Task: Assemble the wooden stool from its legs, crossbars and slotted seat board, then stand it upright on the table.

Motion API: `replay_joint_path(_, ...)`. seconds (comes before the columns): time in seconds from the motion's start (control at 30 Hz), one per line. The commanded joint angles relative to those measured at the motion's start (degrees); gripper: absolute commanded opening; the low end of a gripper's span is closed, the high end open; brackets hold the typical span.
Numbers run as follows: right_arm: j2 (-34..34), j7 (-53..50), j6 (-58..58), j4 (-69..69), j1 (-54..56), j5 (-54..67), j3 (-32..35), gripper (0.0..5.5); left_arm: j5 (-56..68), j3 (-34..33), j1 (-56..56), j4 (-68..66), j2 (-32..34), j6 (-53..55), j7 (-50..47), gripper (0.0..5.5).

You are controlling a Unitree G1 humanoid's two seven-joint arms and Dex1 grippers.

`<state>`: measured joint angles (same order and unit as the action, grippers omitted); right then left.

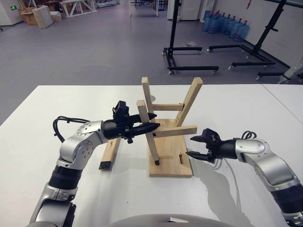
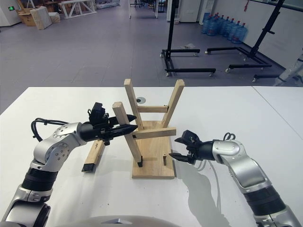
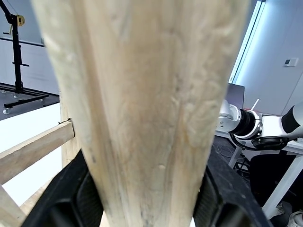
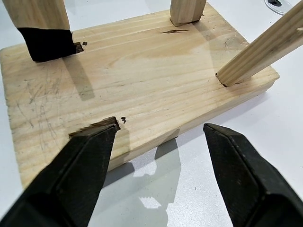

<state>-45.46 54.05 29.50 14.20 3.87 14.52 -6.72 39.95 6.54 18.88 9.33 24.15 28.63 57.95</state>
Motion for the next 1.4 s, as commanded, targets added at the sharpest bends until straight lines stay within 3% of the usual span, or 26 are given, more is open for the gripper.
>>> replay_joint_path(0.03,0.2,-0.3,0.5,0.7,-0.2,0.0,-0.2,3.4,-3.5,-0.9,2.3,-1.6,1.3,0.0,-2.2,2.09)
replay_joint_path(0.57,0.8,-0.6,0.7,1.2,-0.4,-0.1,-0.6,3.4,2.2,-5.2,4.7,2.5,1.0,7.0,-4.5,2.09)
replay_joint_path(1.2,0.5,-0.2,1.1,1.5,-0.4,0.0,-0.5,3.4,-3.4,-1.5,1.2,-0.4,0.8,2.7,-1.0,2.09)
replay_joint_path(1.4,0.5,-0.3,1.3,1.7,-0.6,0.0,-0.4,3.4,-8.3,2.5,-0.7,1.2,3.3,-1.6,1.5,2.09)
